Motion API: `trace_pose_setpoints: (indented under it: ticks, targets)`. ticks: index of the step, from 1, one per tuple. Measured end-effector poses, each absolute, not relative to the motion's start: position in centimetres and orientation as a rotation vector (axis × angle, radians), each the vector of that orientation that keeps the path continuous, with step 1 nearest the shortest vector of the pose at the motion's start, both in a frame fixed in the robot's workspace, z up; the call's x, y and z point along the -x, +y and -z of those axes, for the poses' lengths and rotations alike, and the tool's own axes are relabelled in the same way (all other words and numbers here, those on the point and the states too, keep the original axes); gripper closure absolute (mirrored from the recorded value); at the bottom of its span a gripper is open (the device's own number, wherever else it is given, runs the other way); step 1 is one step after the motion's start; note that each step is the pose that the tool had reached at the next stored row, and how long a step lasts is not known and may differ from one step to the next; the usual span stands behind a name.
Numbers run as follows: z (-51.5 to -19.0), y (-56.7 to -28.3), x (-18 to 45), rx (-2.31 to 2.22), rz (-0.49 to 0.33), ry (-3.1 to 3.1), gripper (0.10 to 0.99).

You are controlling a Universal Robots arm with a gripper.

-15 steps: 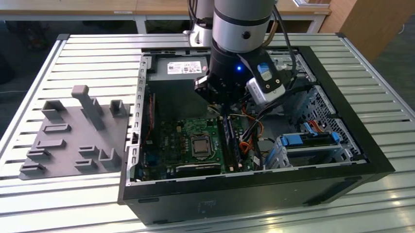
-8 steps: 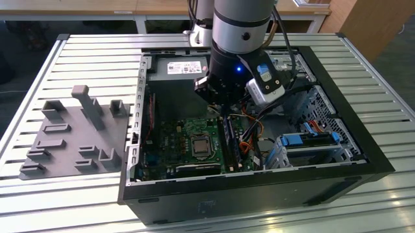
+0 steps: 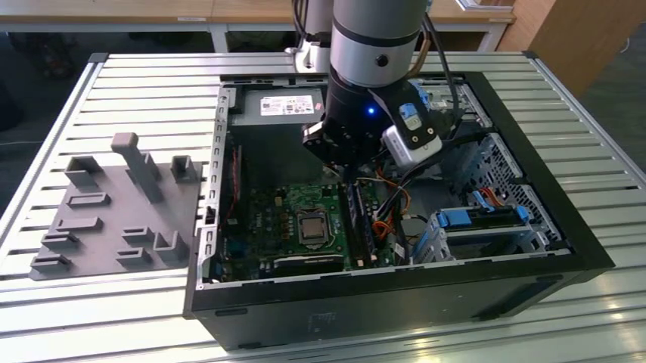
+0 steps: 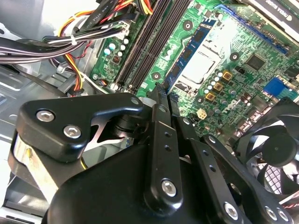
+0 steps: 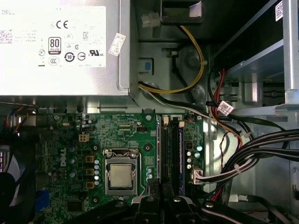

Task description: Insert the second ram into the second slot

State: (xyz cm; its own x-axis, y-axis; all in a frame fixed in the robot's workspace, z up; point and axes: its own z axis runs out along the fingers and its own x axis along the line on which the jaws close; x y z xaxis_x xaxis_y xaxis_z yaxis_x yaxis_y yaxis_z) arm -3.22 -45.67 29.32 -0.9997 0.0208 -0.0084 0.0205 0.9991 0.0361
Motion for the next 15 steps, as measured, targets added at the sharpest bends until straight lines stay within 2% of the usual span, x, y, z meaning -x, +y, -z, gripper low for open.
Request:
trace_pose_setpoints:
  ticks: [15]
  targets:
    - [-28.62,-45.67,3.22,-0.033,-0.056,3.135,0.949]
